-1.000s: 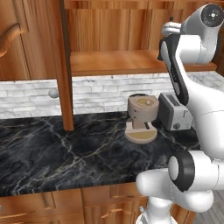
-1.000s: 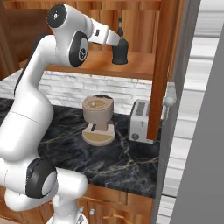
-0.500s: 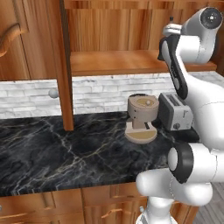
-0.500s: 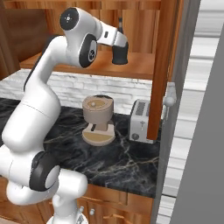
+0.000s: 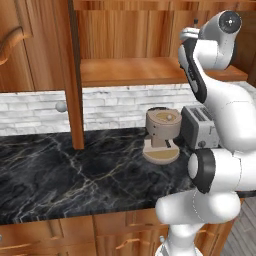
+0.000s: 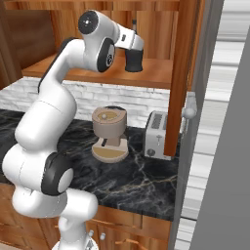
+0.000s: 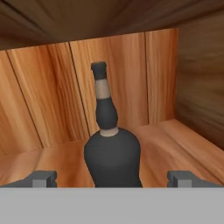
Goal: There is a bowl on the dining counter. Grab a lemon wedge from the fridge and place it in the bowl. Then get the liquor bottle and glass cup from the cabinet and place them next to the bowl.
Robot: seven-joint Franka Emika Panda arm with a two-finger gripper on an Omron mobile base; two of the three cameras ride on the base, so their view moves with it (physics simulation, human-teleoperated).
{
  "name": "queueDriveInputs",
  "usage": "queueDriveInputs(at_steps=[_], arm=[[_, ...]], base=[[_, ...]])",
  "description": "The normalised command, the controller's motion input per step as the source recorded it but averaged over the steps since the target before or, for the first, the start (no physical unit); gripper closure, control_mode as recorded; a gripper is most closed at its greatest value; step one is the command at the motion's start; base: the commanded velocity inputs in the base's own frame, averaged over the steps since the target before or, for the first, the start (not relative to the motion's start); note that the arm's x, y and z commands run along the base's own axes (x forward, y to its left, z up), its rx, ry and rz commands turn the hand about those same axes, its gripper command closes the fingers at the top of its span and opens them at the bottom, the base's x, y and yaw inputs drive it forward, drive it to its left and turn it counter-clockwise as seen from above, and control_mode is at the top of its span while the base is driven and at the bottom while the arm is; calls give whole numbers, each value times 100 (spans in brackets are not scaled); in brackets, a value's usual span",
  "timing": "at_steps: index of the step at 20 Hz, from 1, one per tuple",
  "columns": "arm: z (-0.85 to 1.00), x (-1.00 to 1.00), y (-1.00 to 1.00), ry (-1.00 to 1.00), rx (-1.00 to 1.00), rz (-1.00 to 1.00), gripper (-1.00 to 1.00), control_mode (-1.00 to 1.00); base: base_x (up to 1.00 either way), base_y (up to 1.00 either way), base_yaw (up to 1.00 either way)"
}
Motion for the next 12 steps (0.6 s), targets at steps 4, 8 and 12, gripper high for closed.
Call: queueDriveInputs(at_steps=[4,8,12], arm=[[-10,28,-3,-3,0,2,-100,-100],[-5,29,-5,-5,0,1,-100,-100],[0,34,-3,-5,0,0,-100,-100]], base=[[0,0,0],[0,0,0],[0,0,0]])
